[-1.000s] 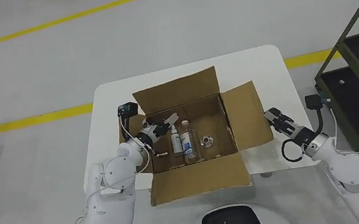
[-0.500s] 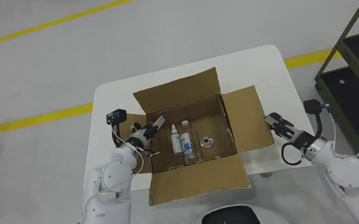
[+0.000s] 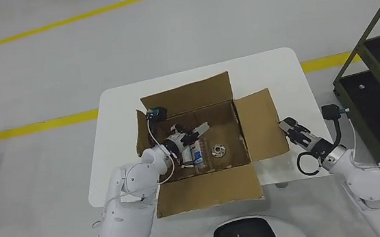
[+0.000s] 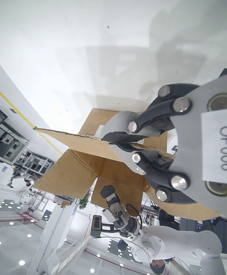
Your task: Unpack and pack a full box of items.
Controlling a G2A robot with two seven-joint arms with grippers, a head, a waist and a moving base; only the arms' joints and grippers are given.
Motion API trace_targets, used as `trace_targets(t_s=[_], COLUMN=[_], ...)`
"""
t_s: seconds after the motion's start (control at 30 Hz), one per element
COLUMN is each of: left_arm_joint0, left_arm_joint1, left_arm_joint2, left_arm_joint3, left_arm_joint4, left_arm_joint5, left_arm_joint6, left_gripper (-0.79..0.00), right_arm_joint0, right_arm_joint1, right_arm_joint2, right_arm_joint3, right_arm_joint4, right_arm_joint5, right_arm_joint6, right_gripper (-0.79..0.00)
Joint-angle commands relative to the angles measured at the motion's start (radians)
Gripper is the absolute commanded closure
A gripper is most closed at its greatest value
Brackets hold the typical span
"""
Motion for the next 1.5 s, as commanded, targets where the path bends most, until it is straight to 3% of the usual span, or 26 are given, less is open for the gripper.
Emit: trace_targets(t_s=[0.0, 0.07, 0.17, 0.2, 0.23, 0.27, 0.7, 0.83, 1.17, 1.47], left_arm_joint0=[-0.026, -0.057, -0.091, -0.098, -0.106, -0.112, -0.108, -0.124, -0.252, -0.3], left_arm_joint1=[-0.002, -0.006, -0.009, -0.009, -0.011, -0.011, -0.012, -0.018, -0.059, -0.099], left_arm_joint2=[0.043, 0.083, 0.129, 0.137, 0.144, 0.149, 0.151, 0.2, 0.351, 0.384], left_arm_joint3=[0.03, 0.07, 0.127, 0.135, 0.149, 0.156, 0.156, 0.163, 0.316, 0.442], left_arm_joint4=[0.046, 0.093, 0.192, 0.204, 0.215, 0.23, 0.228, 0.262, 0.433, 0.369], left_arm_joint5=[0.001, 0.019, 0.048, 0.055, 0.069, 0.077, 0.075, 0.059, 0.212, 0.287], left_arm_joint6=[-0.022, -0.035, -0.063, -0.073, -0.079, -0.083, -0.081, -0.108, -0.191, -0.17], left_gripper=[-0.785, -0.785, -0.785, -0.785, -0.785, -0.785, -0.785, -0.785, -0.785, -0.785], right_arm_joint0=[-0.005, -0.014, -0.023, -0.025, -0.027, -0.029, -0.044, -0.037, -0.04, -0.034], right_arm_joint1=[0.0, 0.001, 0.002, 0.002, 0.003, 0.003, 0.007, 0.007, 0.007, 0.007], right_arm_joint2=[0.001, 0.004, 0.012, 0.014, 0.017, 0.02, 0.047, 0.042, 0.04, 0.029], right_arm_joint3=[-0.005, -0.013, -0.021, -0.023, -0.028, -0.034, -0.083, -0.075, -0.068, -0.077], right_arm_joint4=[-0.007, -0.021, -0.027, -0.03, -0.037, -0.042, -0.021, -0.02, -0.016, -0.023], right_arm_joint5=[-0.004, -0.004, -0.008, -0.008, -0.012, -0.014, -0.042, -0.047, -0.061, -0.062], right_arm_joint6=[-0.007, -0.014, -0.018, -0.019, -0.019, -0.02, -0.005, -0.003, -0.009, -0.003], right_gripper=[-0.723, -0.785, -0.782, -0.683, -0.369, -0.311, -0.329, -0.336, -0.332, -0.329])
